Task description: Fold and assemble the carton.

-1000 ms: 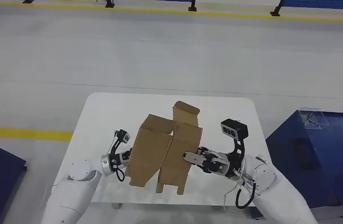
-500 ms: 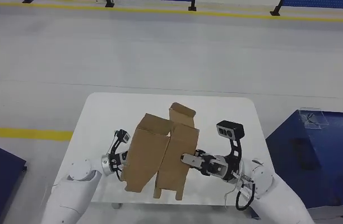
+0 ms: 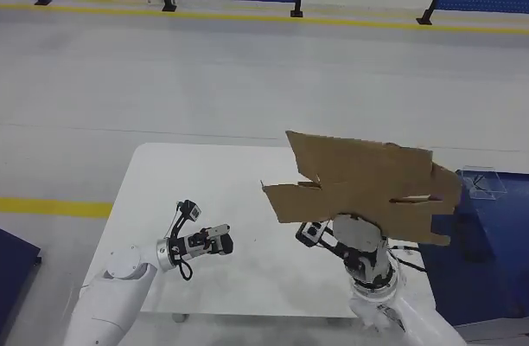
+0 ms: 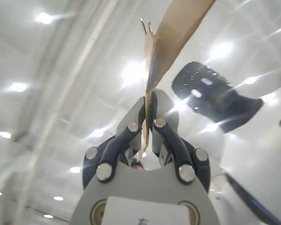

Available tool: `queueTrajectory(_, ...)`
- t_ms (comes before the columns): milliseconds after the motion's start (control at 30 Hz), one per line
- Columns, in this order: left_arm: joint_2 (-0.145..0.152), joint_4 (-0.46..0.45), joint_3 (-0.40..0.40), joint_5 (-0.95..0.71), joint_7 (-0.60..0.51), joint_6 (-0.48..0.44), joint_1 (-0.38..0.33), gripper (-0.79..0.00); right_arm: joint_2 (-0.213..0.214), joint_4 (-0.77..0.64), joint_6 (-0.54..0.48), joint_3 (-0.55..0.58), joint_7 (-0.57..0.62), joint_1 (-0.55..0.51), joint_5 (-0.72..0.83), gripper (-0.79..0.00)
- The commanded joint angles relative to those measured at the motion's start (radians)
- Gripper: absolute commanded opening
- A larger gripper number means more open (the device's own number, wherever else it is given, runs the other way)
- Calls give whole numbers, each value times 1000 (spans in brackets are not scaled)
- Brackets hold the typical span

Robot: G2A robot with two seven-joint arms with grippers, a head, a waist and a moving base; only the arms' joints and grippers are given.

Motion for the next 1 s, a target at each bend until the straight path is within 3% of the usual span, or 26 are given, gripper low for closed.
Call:
queueTrajectory(0, 0, 0, 0, 0, 0, 0, 0, 0, -1, -6, 161, -16, -90, -15, 210, -785)
queueTrajectory(67, 0, 0, 0, 0, 0, 0, 0, 0, 0, -2, 254, -21, -194, -16, 367, -785)
queueTrajectory(133, 0, 0, 0, 0, 0, 0, 0, 0, 1, 3, 280, -13, -278, -13, 467, -785)
queueTrajectory(233, 0, 0, 0, 0, 0, 0, 0, 0, -2, 7, 226, 34, -321, 0, 461, -785)
queueTrajectory(367, 0, 0, 0, 0, 0, 0, 0, 0, -9, 2, 21, 122, -195, 7, 60, -785)
queueTrajectory(533, 0, 0, 0, 0, 0, 0, 0, 0, -12, 57, -366, 206, 14, 17, -588, -785)
queueTrajectory(667, 4, -20, -12, 24, 39, -1, 4, 0, -5, 135, -588, 261, 82, 25, -1007, -785)
queueTrajectory(800, 19, -44, -54, 80, 70, -3, -1, 0, 1, 207, -651, 302, 84, 25, -1205, -785)
queueTrajectory(967, 32, -72, -119, -86, -33, 120, -2, 0, 8, 290, -604, 323, 75, 26, -1349, -785)
